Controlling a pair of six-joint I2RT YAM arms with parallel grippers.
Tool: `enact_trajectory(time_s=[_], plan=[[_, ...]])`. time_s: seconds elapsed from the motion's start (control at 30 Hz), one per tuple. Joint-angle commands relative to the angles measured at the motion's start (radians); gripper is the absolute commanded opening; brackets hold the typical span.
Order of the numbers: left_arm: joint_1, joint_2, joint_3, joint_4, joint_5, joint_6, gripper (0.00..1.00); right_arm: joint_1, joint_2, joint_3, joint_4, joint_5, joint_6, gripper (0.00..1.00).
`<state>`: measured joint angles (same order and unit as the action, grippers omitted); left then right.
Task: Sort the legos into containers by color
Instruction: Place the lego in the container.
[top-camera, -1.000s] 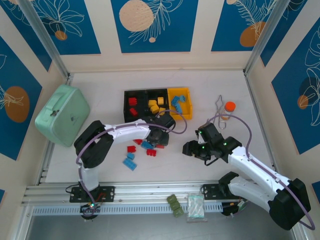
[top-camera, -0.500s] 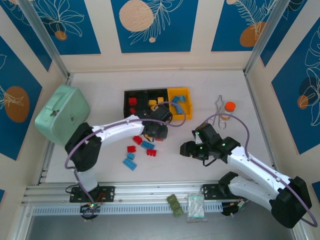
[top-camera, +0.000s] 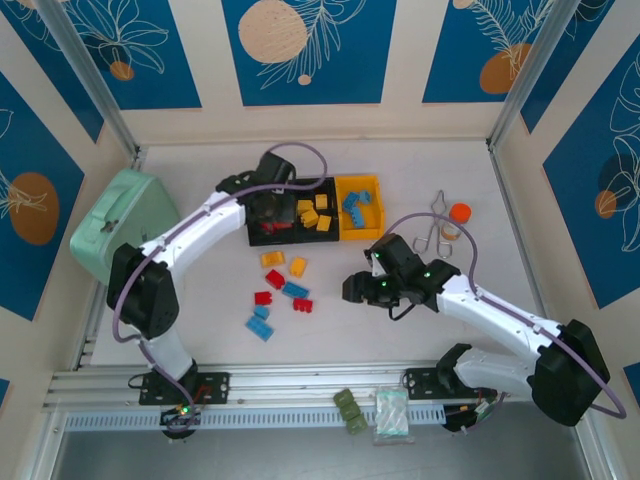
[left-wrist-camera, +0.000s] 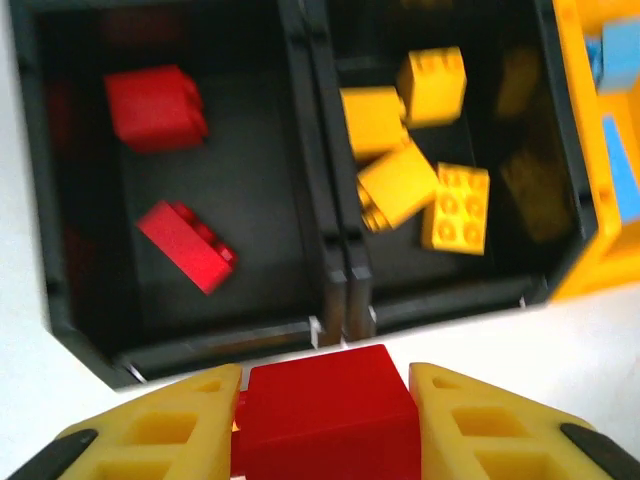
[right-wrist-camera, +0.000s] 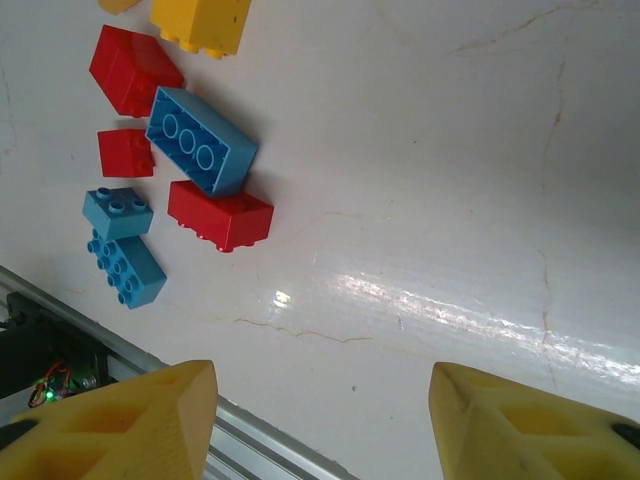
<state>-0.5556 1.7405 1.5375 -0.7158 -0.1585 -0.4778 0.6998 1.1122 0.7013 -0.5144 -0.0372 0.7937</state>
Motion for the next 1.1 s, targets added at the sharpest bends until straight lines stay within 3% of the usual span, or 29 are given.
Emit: enact_trajectory(time_s=[0.0, 0.17, 0.43, 0.77, 1.07], plan=[[0.056, 0.075, 0.088, -0.032, -0.013, 0.06, 0.32, 0.013, 0.013, 0.027, 0.021, -0.003, 0.005, 0.59], [0.119, 0.209, 0.22, -0.031, 0.009, 0.075, 0.32, 0.021, 0.029, 0.026, 0.026, 0.001, 0.016, 0.59], [0.143, 0.403, 0.421, -0.05, -0.009, 0.103, 0.32, 0.026, 0.053, 0.034, 0.028, 0.011, 0.023, 0.59], [0.152, 0.503, 0.486, -0.048, -0.019, 0.1, 0.34, 0.033, 0.066, 0.055, 0.003, 0.026, 0.021, 0.58], [0.152, 0.488, 0.493, -0.054, -0.004, 0.102, 0.52, 0.045, 0.067, 0.065, -0.004, 0.037, 0.023, 0.58]])
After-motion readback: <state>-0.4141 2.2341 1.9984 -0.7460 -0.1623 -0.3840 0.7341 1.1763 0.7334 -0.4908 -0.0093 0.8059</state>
